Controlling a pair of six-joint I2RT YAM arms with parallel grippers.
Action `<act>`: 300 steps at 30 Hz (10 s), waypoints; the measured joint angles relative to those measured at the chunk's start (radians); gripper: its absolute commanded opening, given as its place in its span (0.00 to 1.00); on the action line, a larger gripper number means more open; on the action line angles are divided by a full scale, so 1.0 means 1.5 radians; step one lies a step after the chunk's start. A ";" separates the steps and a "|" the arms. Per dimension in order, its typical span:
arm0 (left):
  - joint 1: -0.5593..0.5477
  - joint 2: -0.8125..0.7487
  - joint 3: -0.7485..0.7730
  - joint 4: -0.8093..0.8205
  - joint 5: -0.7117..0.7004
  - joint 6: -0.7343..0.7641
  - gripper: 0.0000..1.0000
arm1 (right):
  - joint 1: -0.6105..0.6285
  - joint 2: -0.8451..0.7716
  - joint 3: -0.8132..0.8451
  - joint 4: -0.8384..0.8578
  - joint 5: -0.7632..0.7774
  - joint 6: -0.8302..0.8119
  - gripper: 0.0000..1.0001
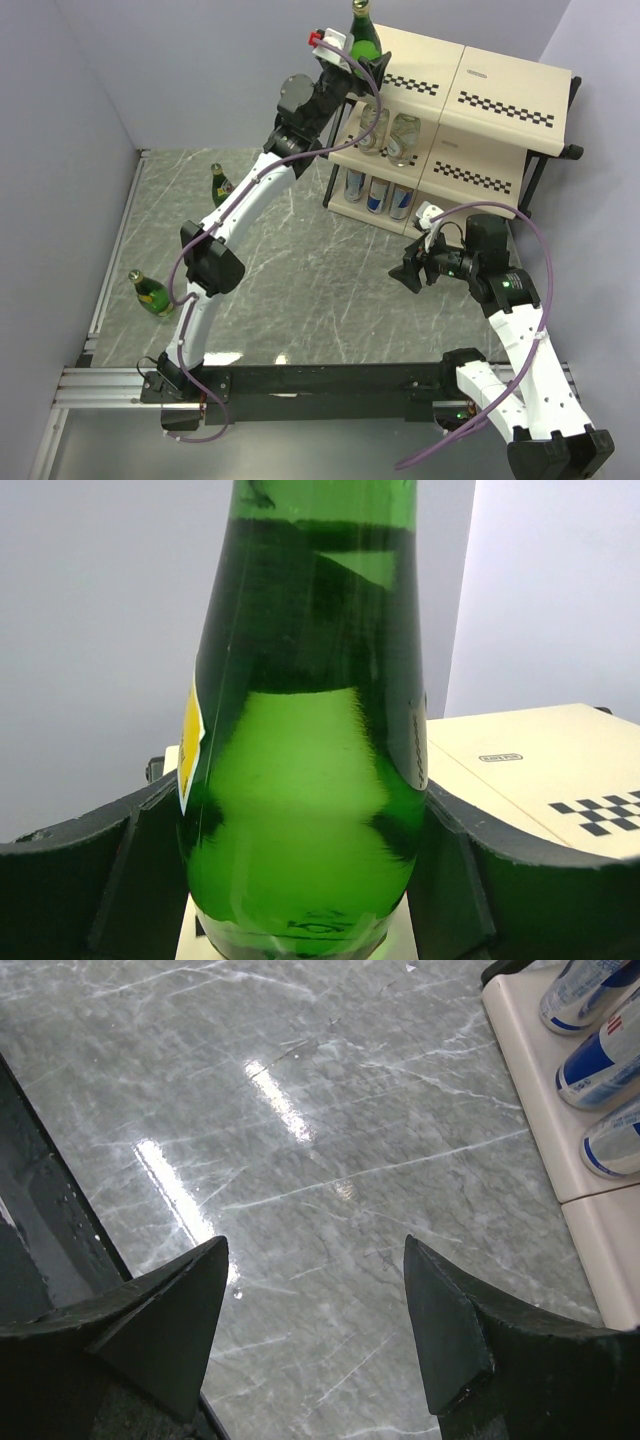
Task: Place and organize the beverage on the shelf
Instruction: Place the drink at the center of the board, then pick up the drink from the center of the board.
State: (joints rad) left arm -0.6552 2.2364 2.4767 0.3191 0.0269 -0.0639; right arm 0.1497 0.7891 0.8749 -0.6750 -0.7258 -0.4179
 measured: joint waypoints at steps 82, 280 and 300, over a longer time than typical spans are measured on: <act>-0.131 -0.778 -1.123 0.018 0.241 -0.193 0.00 | 0.280 0.226 0.239 0.346 -0.031 0.407 0.88; -0.176 -0.586 -1.061 -0.178 -0.021 -0.097 0.00 | 0.124 0.160 -0.125 0.233 -0.068 -0.092 0.87; -0.176 -0.600 -0.946 -0.314 -0.021 -0.034 0.00 | 0.233 0.243 -0.213 0.571 -0.017 0.070 1.00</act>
State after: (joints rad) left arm -0.9195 1.3361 1.0573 -0.1516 -0.0048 -0.1154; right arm 0.4992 1.1542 0.5560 0.1822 -0.7506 -0.3130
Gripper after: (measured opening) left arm 0.356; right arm 0.994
